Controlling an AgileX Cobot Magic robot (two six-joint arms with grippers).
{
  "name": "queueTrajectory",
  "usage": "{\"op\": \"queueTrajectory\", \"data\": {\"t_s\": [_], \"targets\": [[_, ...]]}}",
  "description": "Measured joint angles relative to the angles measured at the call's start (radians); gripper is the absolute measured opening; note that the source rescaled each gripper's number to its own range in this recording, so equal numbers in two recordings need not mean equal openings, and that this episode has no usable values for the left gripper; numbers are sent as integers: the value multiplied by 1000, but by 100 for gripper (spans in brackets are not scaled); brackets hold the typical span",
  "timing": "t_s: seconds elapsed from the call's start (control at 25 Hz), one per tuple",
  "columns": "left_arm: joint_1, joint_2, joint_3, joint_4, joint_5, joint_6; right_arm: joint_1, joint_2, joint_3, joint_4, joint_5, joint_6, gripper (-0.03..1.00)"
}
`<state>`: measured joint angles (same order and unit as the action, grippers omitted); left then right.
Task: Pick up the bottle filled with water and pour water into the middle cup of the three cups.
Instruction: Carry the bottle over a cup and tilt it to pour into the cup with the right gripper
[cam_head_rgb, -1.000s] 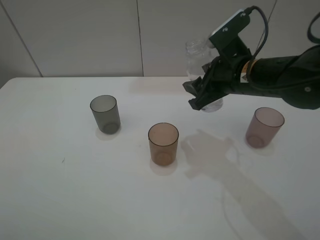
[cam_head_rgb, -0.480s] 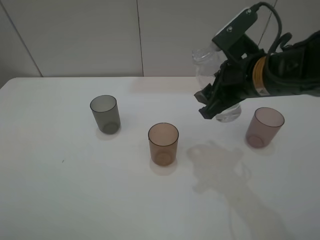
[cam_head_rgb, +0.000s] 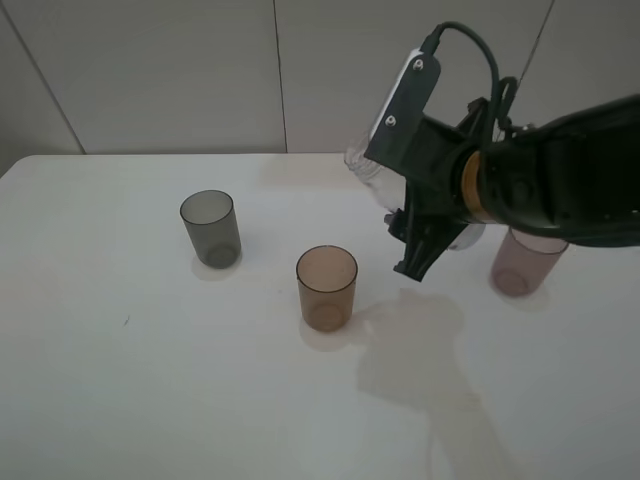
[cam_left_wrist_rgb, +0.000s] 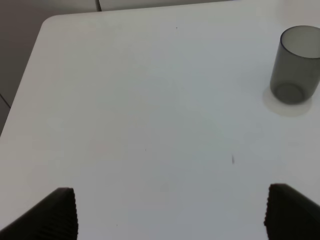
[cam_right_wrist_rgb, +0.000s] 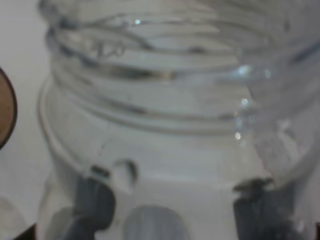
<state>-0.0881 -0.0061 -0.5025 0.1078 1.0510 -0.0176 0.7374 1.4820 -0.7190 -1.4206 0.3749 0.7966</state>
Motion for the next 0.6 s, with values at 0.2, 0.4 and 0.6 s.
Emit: {"op": "queueTrajectory", "data": {"t_s": [0.2,0.4,0.6], "targets": [[0,0,0,0,0,0,42,56,0,-48,39,0,0],[0,0,0,0,0,0,43,111,0,-130,101,0,0],[0,0,0,0,0,0,43,170,0,-214,181,0,0]]}}
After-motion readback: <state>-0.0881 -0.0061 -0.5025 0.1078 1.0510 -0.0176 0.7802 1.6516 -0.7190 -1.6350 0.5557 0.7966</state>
